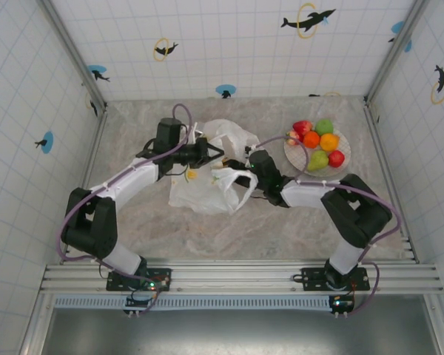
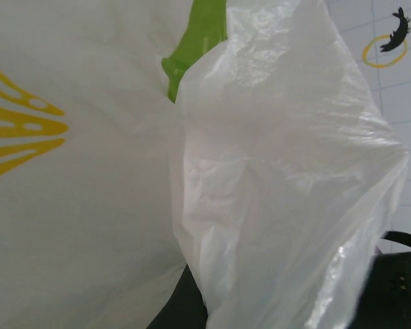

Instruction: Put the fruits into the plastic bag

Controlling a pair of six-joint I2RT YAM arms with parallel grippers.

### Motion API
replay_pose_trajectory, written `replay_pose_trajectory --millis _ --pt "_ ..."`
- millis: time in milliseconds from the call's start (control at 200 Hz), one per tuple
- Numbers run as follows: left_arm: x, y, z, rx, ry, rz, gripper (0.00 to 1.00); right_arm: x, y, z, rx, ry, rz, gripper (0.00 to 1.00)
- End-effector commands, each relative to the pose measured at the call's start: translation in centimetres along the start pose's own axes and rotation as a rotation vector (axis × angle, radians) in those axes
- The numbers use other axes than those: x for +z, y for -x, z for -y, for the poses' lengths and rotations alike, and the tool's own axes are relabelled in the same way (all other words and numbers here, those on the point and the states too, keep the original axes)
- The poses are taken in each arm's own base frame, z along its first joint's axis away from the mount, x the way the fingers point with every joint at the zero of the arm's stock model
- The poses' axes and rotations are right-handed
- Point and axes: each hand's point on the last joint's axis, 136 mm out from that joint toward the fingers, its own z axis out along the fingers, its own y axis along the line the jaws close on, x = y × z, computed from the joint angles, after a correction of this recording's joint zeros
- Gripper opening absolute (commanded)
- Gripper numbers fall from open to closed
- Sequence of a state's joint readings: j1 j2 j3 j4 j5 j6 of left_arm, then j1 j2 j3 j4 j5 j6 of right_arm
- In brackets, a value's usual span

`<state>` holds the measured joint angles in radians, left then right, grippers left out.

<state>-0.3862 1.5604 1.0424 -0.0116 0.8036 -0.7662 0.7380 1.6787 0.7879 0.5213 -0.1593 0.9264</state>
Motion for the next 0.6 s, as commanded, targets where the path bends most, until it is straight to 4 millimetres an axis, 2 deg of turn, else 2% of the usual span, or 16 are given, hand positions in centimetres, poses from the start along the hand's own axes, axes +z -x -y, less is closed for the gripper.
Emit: replay_pose_trajectory --millis 0,315,500,596 --pt "-1.3 0.4 -0.8 0.039 0.006 -0.010 0.00 -2.1 0.4 -1.7 -0.139 0.062 0.023 0.81" --pt "-3.7 0.2 -3.2 0.070 0.059 -0.006 0.00 -5.7 -1.4 -0.9 -0.456 -0.051 -0.051 0.81" --pt "-4.1 0.6 -3.8 0.015 0.076 0.024 0.00 -8.2 -2.4 -1.8 -0.598 -0.014 -0.137 0.80" --pt "-4.1 0.6 -3.8 -0.031 0.064 0.051 0.00 -10.2 -2.9 -1.4 -0.645 -0.027 -0.209 0.80"
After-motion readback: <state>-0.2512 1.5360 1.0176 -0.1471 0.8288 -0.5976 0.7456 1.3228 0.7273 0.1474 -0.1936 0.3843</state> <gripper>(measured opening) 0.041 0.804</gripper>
